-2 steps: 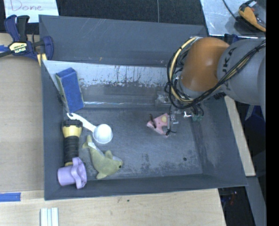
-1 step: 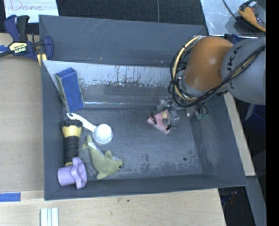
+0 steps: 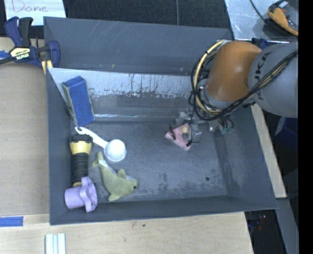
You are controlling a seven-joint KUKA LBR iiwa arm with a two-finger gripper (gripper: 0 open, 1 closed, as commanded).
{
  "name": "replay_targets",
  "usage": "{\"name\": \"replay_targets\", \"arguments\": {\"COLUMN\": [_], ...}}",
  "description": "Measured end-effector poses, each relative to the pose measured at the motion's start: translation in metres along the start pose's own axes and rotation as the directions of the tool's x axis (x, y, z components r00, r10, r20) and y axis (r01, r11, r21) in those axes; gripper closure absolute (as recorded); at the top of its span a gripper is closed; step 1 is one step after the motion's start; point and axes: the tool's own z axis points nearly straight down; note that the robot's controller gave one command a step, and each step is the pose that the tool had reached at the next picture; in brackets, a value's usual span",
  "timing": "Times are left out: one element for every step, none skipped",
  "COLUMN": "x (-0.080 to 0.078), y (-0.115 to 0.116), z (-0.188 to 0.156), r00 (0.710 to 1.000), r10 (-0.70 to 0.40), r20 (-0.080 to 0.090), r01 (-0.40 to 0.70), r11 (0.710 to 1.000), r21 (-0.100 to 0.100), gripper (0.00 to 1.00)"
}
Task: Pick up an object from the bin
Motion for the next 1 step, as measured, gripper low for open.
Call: {"name": "replay_targets", "arguments": {"x": [0.001], "y": [0.0003], "z": [-0.0107], "r00": [1.0], "r10": [0.0], "r20": [-0.001], "r01": [0.0], "r11": [1.0], "r21": [0.0], "gripper": [1.0]}}
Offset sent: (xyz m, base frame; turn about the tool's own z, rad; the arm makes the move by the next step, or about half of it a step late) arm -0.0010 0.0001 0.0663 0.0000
